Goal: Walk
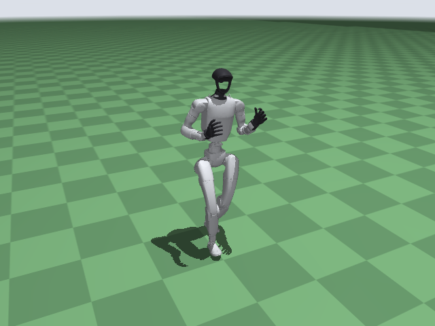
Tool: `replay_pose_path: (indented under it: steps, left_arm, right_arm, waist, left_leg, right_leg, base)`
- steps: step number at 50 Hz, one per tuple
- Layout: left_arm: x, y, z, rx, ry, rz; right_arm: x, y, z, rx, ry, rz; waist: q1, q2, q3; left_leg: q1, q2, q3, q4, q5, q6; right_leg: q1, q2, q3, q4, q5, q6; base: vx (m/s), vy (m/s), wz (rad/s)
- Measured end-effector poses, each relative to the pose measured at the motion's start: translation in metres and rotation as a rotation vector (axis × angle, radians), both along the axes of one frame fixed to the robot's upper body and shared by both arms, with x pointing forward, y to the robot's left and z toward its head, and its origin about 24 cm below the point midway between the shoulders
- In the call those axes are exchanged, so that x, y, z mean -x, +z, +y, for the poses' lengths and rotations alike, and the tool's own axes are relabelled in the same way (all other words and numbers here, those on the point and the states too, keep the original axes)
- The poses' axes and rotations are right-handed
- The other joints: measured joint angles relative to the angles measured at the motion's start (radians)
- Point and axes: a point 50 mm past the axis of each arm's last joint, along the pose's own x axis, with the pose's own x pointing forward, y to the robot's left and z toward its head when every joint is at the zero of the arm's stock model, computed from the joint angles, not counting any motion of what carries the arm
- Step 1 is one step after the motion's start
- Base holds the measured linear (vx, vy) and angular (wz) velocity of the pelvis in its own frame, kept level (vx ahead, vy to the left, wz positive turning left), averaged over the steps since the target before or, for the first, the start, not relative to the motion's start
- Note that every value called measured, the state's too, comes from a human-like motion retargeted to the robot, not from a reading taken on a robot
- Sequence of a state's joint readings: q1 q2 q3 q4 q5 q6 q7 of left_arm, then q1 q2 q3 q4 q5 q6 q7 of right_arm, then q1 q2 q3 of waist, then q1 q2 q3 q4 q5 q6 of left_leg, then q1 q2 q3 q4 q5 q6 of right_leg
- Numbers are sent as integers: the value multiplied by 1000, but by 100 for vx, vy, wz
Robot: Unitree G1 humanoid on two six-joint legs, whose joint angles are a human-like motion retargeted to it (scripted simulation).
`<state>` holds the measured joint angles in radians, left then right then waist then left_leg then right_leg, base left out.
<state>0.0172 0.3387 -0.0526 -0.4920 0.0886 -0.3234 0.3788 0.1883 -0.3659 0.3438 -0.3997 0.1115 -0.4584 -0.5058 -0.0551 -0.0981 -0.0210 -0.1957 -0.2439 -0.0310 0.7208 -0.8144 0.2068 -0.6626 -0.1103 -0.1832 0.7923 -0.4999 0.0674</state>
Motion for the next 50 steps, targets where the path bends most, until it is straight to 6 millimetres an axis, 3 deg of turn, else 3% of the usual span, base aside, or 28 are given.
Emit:
replay_pose_path:
  steps: [5,10,17,22,28,33,38,50]
  left_arm:
    - [-3,-1,-2,7,-24,11]
    - [-4,-26,-1,54,-38,146]
    - [3,-79,6,61,-31,421]
    - [11,-111,10,26,-30,599]
    - [20,-132,14,4,-39,726]
    - [26,-131,15,19,-60,735]
    - [26,-119,13,36,-82,681]
    - [14,-86,0,60,-154,506]
  right_arm:
    - [0,-8,-3,9,-32,42]
    - [2,-15,-6,-21,-65,89]
    - [-2,-14,-7,-135,-98,96]
    - [-9,-6,-6,-183,-115,56]
    - [-22,6,0,-222,-95,-1]
    - [-27,16,3,-252,-66,-45]
    - [-27,24,4,-265,-50,-82]
    - [-26,13,8,-228,-41,-41]
  waist:
    - [-8,26,-10]
    - [-12,63,-20]
    - [7,110,7]
    - [53,104,37]
    - [110,66,77]
    - [146,39,96]
    - [164,17,110]
    - [163,2,120]
  left_leg:
    - [65,23,25,-9,0,-31]
    - [104,89,65,101,41,-88]
    - [45,254,90,461,380,-206]
    - [-80,373,130,715,443,-170]
    - [-239,444,182,816,337,-81]
    - [-350,430,235,723,253,-48]
    - [-422,379,286,519,219,-53]
    - [-452,239,310,29,268,-112]
  right_leg:
    - [2,78,23,-228,88,50]
    - [15,108,37,-109,115,12]
    - [148,159,15,-51,48,-89]
    - [216,163,-10,3,-46,-146]
    - [304,137,-28,8,-121,-160]
    - [360,110,-38,1,-165,-150]
    - [410,83,-50,-7,-202,-139]
    - [540,67,-77,-51,-252,-119]
  base:
    - [46,2,89]
    - [52,-3,88]
    - [47,-11,87]
    - [39,-13,75]
    - [33,-10,60]
    - [31,-6,44]
    - [29,-2,36]
    - [28,3,22]
